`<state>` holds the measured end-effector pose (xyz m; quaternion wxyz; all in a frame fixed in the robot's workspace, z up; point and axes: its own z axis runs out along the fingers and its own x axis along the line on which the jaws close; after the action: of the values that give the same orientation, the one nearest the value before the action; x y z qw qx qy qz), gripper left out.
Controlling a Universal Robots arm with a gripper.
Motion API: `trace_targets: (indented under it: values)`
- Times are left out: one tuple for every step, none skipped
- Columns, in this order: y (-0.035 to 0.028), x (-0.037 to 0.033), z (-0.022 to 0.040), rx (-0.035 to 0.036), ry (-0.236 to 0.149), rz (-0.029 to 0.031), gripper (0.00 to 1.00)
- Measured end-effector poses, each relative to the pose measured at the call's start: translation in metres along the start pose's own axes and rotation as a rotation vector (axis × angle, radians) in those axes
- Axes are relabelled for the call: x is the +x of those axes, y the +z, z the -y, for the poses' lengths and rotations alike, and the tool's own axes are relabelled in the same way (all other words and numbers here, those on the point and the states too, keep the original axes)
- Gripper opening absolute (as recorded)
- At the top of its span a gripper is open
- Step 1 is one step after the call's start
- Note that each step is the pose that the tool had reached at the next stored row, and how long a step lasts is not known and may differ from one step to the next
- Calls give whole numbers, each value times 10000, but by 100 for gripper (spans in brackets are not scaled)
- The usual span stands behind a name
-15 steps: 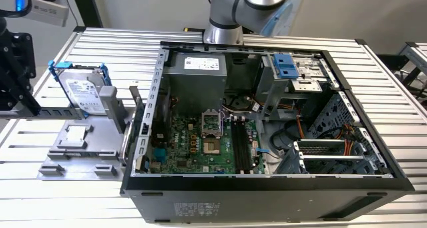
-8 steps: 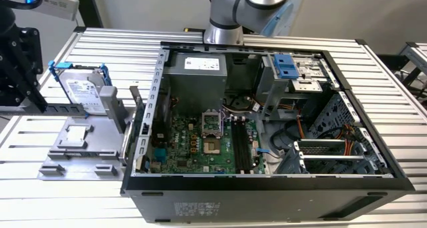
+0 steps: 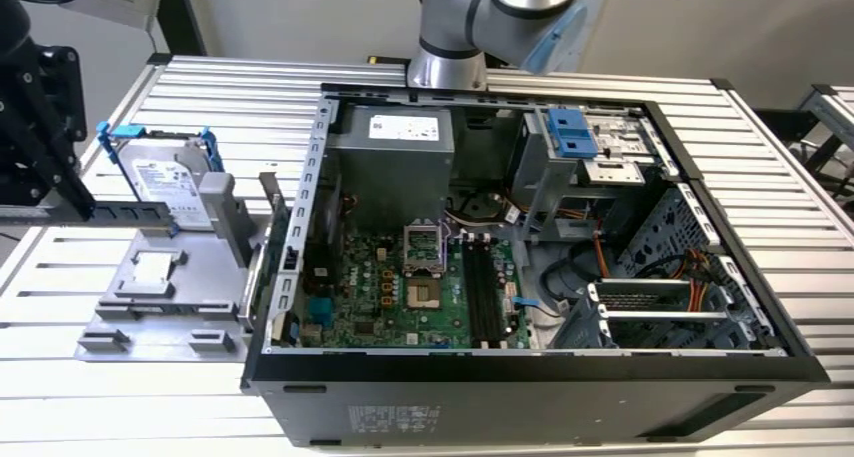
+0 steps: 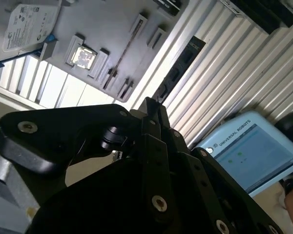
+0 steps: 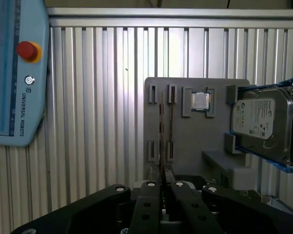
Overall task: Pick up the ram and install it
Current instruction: 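Pick up the ram and move it above insertion slot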
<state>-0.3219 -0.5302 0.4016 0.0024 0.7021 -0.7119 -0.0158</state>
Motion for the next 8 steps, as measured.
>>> trace_targets:
  values:
    - [-1, 0, 39, -5, 0, 1, 0]
    - [-2, -1, 84, -13, 0, 0, 0]
    - [-3, -2, 128, -20, 0, 0, 0]
    - [-4, -2, 172, -28, 0, 0, 0]
    - [-5, -3, 213, -34, 0, 0, 0]
    - [-6, -4, 258, -40, 1, -1, 0]
    - [-7, -4, 299, -45, 1, -1, 0]
    - [-8, -5, 341, -49, 0, 0, 0]
